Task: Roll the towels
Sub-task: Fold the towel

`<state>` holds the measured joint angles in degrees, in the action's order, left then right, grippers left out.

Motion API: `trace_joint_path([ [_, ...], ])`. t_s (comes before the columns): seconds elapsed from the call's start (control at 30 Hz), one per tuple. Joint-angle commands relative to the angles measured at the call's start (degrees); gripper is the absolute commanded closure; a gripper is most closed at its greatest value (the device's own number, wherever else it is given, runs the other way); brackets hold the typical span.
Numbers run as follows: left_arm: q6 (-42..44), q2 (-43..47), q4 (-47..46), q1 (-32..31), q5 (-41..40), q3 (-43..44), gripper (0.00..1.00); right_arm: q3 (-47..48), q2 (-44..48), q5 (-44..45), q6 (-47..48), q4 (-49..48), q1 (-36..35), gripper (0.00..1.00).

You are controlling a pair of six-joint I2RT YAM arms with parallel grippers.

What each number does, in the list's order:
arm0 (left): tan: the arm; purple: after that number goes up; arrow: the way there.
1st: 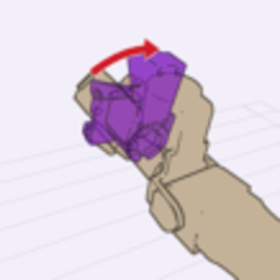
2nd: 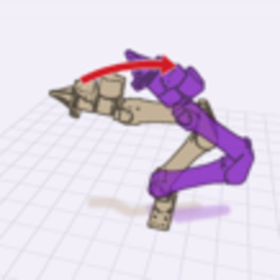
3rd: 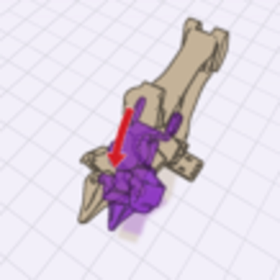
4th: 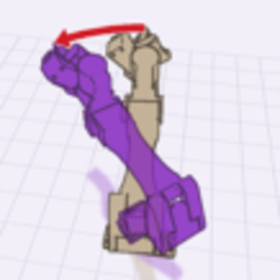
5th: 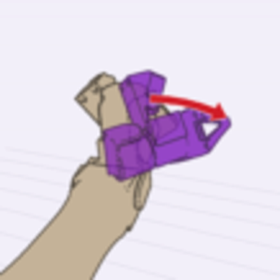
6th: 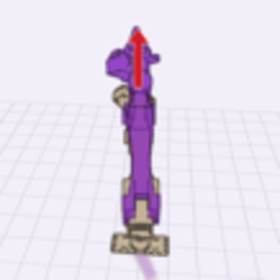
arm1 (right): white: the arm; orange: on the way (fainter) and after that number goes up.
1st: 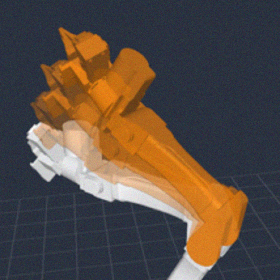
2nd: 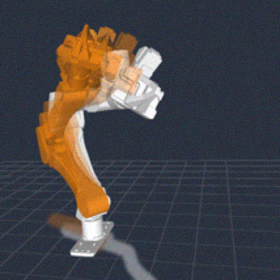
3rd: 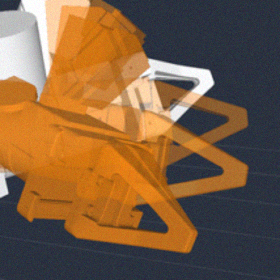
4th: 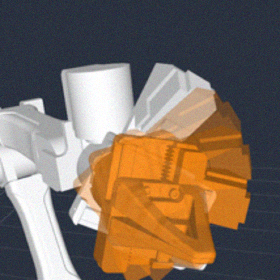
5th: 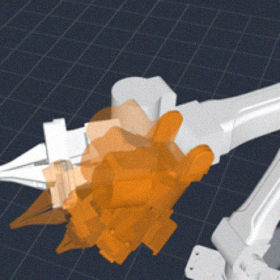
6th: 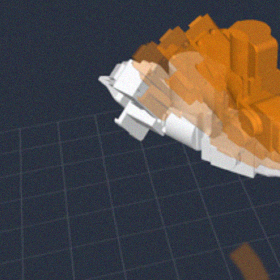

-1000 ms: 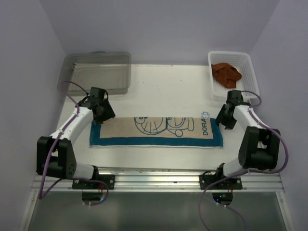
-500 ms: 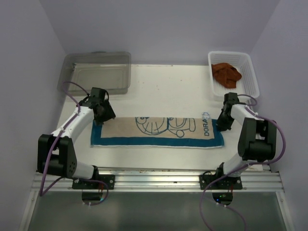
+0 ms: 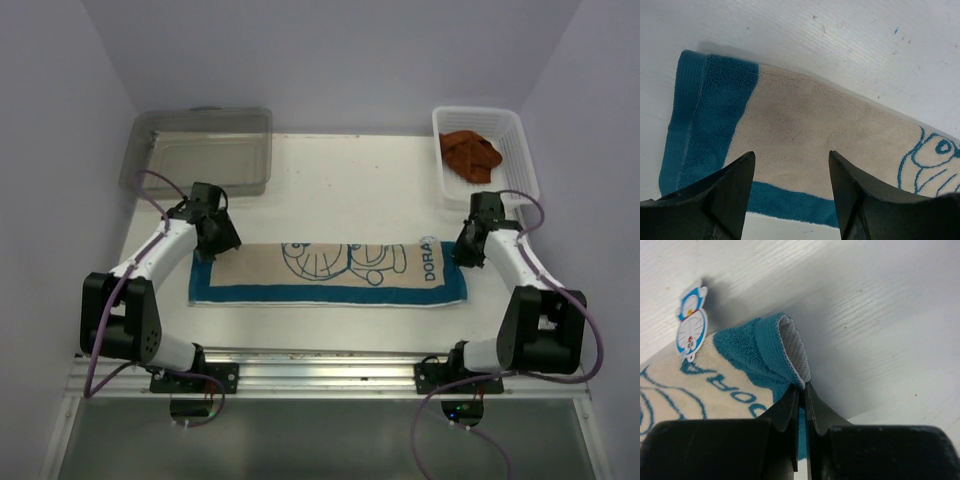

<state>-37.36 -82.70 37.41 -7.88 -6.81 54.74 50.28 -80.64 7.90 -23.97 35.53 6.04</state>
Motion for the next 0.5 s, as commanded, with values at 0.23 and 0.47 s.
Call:
trace_joint_path([
  [0.23, 1.4, -1.6, 0.0, 1.8, 0.6, 0.5, 0.35, 9.0, 9.4, 0.2, -2.2, 9.1, -12.4, 1.00],
  [0.47, 2.9, -2.2, -1.5, 9.3, 3.9, -2.4, 0.35, 15.4, 10.4, -1.6, -7.4, 10.2, -21.2, 1.00],
])
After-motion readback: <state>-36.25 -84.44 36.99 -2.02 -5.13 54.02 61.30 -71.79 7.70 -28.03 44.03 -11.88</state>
